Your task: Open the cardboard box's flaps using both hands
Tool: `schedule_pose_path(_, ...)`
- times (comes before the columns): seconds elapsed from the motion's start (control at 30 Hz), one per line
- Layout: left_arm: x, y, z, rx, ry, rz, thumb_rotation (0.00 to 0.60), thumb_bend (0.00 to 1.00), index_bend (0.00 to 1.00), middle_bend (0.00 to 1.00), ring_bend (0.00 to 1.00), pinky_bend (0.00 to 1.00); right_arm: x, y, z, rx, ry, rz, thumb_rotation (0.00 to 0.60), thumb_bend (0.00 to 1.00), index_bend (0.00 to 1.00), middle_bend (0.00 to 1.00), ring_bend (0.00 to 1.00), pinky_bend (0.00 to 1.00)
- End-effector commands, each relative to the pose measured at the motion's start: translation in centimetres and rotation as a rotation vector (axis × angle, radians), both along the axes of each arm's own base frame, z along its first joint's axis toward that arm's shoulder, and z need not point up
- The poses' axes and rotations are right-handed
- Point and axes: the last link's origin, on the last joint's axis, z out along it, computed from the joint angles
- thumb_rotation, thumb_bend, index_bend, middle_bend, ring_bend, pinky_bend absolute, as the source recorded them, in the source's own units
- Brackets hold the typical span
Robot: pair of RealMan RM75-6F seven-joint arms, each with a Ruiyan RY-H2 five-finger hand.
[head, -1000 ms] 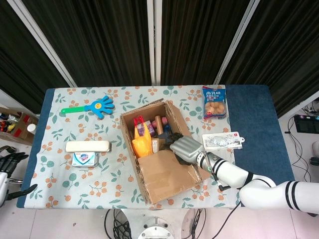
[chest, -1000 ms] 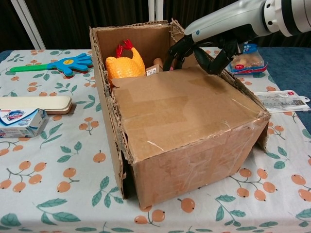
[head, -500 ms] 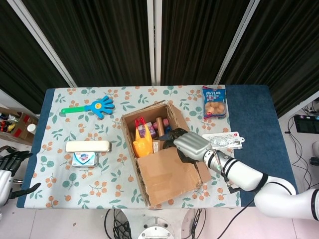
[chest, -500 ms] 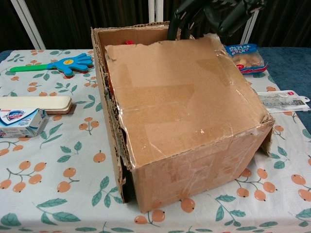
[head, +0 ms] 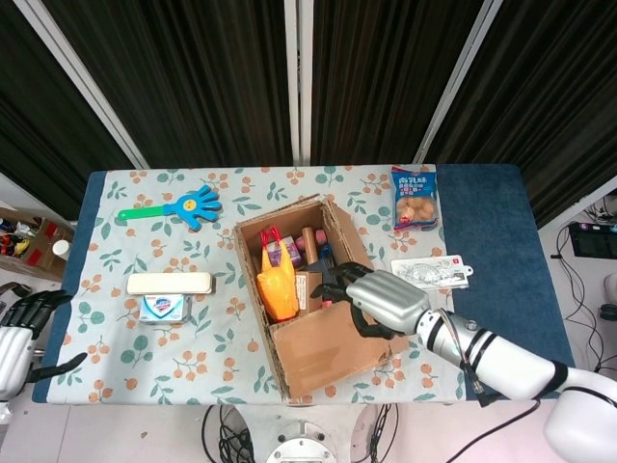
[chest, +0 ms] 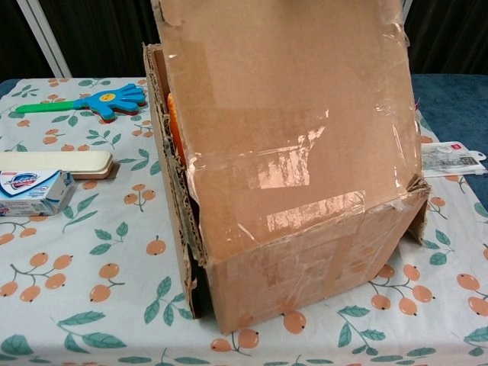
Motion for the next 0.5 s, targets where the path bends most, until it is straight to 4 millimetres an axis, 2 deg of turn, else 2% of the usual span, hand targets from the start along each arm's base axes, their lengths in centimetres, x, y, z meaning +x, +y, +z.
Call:
schedule_pose_path(0.03,0.2,0.0,0.0,-0.002,0.001,-0.004,0.557,0.0,0.21,0.18,0.13,0.16,0.0,2.4,1.5,0.001,-0.042,0.044,0.6,1.0,0.17,0.41,0.0,0.0)
schedule_pose_path(0.33,0.8,0.2,-0.3,-0.015,0.007,-0.016,0.563,0.0,0.21,0.18,0.13,0.16,-2.2,5.3,5.2,0.017,-0.122,0.136,0.6,1.0,0.13,0.42,0.0,0.0)
schedule_pose_path(0.5,1.2,0.4,-0.5,-0.021,0.008,-0.024,0.562,0.0,0.21,0.18,0.13,0.16,-3.6,6.8,6.9,0.111,-0.133,0.141,0.6,1.0,0.13,0.46,0.02,0.0)
